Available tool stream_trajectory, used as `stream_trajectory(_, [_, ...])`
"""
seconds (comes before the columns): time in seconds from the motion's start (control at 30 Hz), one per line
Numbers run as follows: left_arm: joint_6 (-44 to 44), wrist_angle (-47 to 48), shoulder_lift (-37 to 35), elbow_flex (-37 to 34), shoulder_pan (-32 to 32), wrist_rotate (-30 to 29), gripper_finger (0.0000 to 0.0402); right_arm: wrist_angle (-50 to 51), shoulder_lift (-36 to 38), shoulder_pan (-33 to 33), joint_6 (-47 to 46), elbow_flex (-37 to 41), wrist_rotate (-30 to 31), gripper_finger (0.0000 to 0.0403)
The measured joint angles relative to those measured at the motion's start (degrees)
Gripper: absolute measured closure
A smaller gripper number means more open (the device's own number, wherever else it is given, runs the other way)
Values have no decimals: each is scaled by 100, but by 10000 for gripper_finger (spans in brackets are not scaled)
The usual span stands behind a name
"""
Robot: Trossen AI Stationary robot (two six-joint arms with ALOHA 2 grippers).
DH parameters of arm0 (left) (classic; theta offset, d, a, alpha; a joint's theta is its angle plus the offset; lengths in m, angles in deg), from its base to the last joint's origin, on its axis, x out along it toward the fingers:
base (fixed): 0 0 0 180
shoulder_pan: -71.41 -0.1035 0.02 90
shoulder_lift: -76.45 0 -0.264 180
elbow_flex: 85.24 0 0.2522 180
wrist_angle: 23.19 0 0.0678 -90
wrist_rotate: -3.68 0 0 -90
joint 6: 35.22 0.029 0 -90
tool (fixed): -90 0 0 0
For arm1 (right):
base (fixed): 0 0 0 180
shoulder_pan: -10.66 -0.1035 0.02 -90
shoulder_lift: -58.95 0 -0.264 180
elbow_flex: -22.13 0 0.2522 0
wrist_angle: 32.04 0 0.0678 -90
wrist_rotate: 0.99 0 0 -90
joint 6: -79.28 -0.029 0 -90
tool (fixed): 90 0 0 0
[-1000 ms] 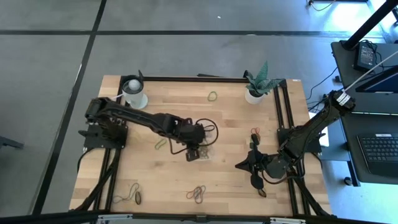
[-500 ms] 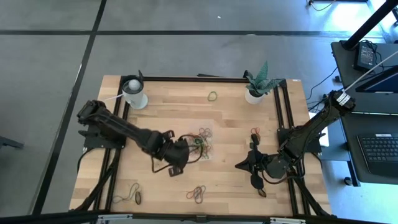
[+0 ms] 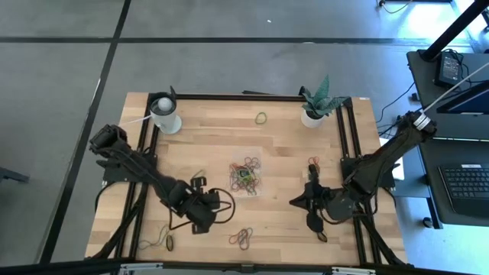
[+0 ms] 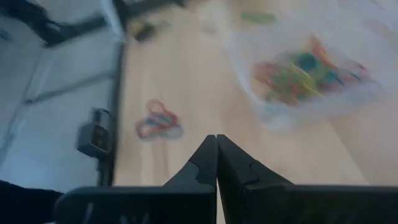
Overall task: Pick and place rubber bands into bin
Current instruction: Put the black rubber band into the transparent bin
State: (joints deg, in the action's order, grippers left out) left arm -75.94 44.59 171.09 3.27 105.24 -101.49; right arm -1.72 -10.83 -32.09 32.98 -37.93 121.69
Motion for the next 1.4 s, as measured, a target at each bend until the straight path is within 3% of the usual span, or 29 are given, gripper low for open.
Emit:
stream_trajectory(0.13, [18, -884, -374, -817, 103, 165, 400, 2407, -280, -39, -1427, -1205, -278, 401])
stream_trajectory(0.3, [66, -1757, -1110, -1860, 224, 160, 400, 4626, -914, -192, -3431, -2385, -1450, 401])
stream_trajectory(0.53, [-109, -1998, -2201, -2744, 370, 29, 400, 5054, -1659, -776, -5579, -2699, -3099, 375])
stream_trajectory(0.67, [-108, -2004, -2533, -2904, 452, -212, 400, 5093, -2080, -1160, -6499, -2699, -3395, 341])
stream_trajectory(0.83, [123, -2055, -2636, -2927, 472, -278, 400, 4875, -2576, -1383, -6761, -2699, -3403, 288])
stream_trajectory(1.07, [-186, -2201, -2634, -2927, 472, -279, 400, 4825, -3345, -1402, -6298, -2699, -3389, 231])
stream_trajectory(1.23, [-247, -2361, -2634, -2928, 470, -293, 400, 4575, -3854, -1402, -5970, -2698, -3405, 227])
stream_trajectory(1.4, [-369, -2509, -2634, -2929, 466, -395, 400, 4026, -4143, -1402, -5966, -2489, -3429, 253])
